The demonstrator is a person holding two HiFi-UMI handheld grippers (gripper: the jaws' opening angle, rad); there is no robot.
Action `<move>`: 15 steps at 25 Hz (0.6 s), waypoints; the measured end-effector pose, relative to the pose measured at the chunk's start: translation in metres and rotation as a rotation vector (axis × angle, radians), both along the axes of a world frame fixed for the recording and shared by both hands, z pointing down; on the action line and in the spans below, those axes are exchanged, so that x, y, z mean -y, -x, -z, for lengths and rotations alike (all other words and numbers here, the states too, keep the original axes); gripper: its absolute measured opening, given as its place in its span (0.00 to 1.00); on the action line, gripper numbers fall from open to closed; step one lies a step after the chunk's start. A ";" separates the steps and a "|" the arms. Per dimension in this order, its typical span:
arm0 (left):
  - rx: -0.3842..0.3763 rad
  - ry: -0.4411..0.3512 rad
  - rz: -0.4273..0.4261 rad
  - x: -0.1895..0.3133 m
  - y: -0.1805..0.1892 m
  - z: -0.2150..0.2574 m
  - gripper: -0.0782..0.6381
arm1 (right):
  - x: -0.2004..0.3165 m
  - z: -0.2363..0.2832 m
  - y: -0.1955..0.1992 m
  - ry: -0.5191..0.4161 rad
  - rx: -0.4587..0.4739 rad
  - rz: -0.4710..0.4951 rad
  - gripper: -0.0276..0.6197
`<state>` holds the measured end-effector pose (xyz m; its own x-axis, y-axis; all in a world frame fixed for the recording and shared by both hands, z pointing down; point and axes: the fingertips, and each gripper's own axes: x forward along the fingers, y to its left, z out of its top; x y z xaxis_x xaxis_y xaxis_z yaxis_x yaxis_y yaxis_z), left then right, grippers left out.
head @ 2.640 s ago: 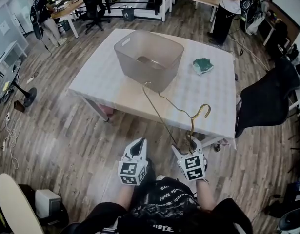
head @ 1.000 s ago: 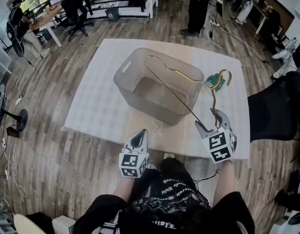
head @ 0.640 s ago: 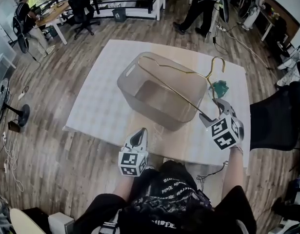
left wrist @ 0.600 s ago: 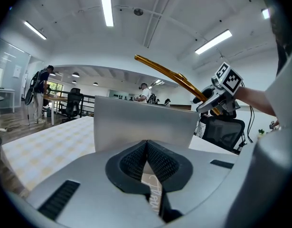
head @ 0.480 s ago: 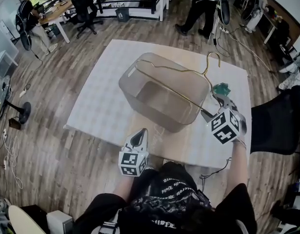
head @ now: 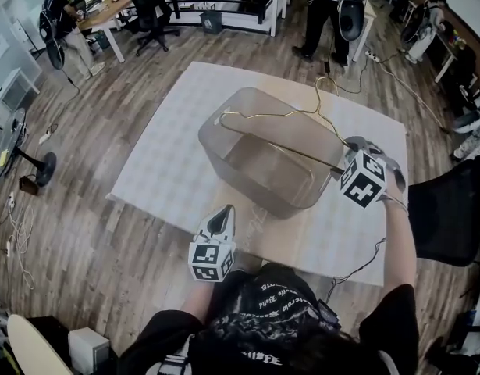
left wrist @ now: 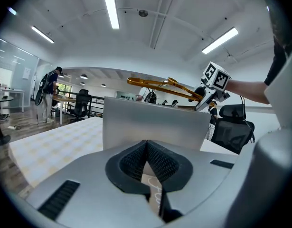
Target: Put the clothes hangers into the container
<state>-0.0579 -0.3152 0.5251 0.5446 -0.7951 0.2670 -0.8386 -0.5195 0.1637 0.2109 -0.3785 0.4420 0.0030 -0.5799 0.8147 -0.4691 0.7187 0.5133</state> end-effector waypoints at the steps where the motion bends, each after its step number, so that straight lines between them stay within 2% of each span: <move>1: 0.000 0.001 0.007 0.001 0.001 0.000 0.14 | 0.003 0.001 0.000 0.012 -0.014 0.012 0.52; 10: -0.027 0.018 0.026 0.006 0.001 -0.001 0.14 | 0.040 0.000 0.007 0.112 -0.175 0.124 0.52; 15: -0.019 0.024 0.054 0.006 0.007 -0.002 0.14 | 0.054 -0.006 0.022 0.163 -0.166 0.158 0.52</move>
<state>-0.0644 -0.3210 0.5267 0.5061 -0.8169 0.2768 -0.8621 -0.4691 0.1917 0.1891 -0.4329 0.4480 0.0637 -0.4450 0.8932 -0.2639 0.8557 0.4452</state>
